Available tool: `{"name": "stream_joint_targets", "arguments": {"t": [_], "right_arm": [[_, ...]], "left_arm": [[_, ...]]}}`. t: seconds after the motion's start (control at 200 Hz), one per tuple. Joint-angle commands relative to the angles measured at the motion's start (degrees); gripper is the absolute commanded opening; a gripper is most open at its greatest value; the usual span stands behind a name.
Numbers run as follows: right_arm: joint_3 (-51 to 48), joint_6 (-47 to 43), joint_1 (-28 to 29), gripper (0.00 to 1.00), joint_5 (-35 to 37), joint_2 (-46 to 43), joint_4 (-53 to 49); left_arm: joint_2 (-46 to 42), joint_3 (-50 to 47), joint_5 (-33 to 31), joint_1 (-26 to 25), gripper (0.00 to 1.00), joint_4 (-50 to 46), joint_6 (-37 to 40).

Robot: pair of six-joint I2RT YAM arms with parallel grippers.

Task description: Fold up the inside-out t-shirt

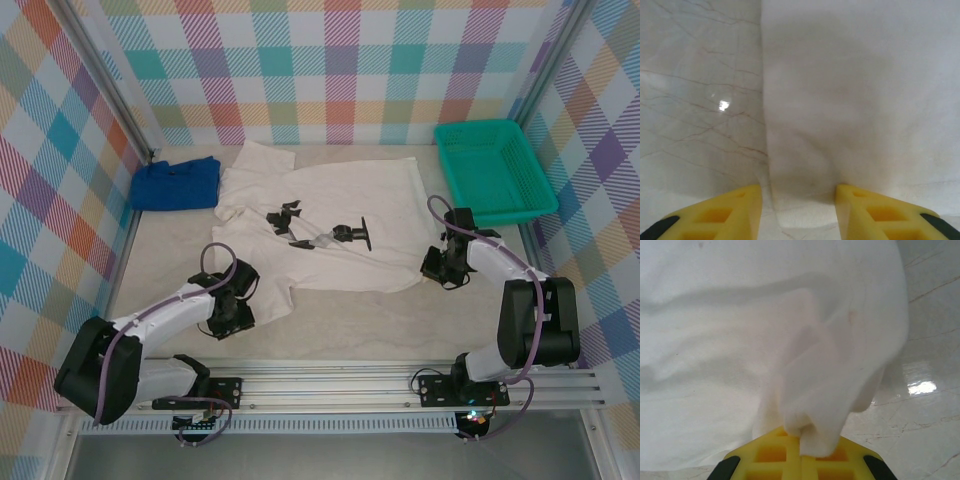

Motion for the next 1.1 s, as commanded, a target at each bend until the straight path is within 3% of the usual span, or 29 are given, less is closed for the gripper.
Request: {"name": "stream_joint_targets", "arguments": {"t": [0.0,0.2,0.43,0.625,0.78,0.915,1.095], "right_arm": [[0.5,-0.7,0.4,0.02,-1.2,-1.4,0.5],[0.4,-0.8,0.4,0.02,-0.7,-2.2,-0.1],[1.0,-1.1,0.3,0.01,-2.1,-4.4,0.3],[4.8,-3.5,0.4,0.0,-4.0,-13.4,2.4],[12.3,-5.0,0.4,0.0,-4.8,-21.0,3.4],[23.9,-6.6,0.4,0.0,-4.3,-26.8,-0.2],[40.3,-8.4,0.4,0.0,-1.5,-35.1,-8.2]], "left_arm": [[1.8,-1.8,1.2,-1.2,0.4,2.8,0.1],[3.4,-3.0,1.4,-1.7,0.26,5.1,-0.1],[-3.0,-2.6,-2.4,-1.7,0.0,4.1,-0.1],[-17.3,8.2,-14.9,-1.6,0.0,-0.5,5.0],[-26.5,21.4,-26.7,-1.1,0.0,1.1,13.9],[-29.4,35.6,-28.8,-0.9,0.0,2.3,22.5],[-32.1,53.2,-25.9,-0.9,0.0,1.2,30.9]]}}
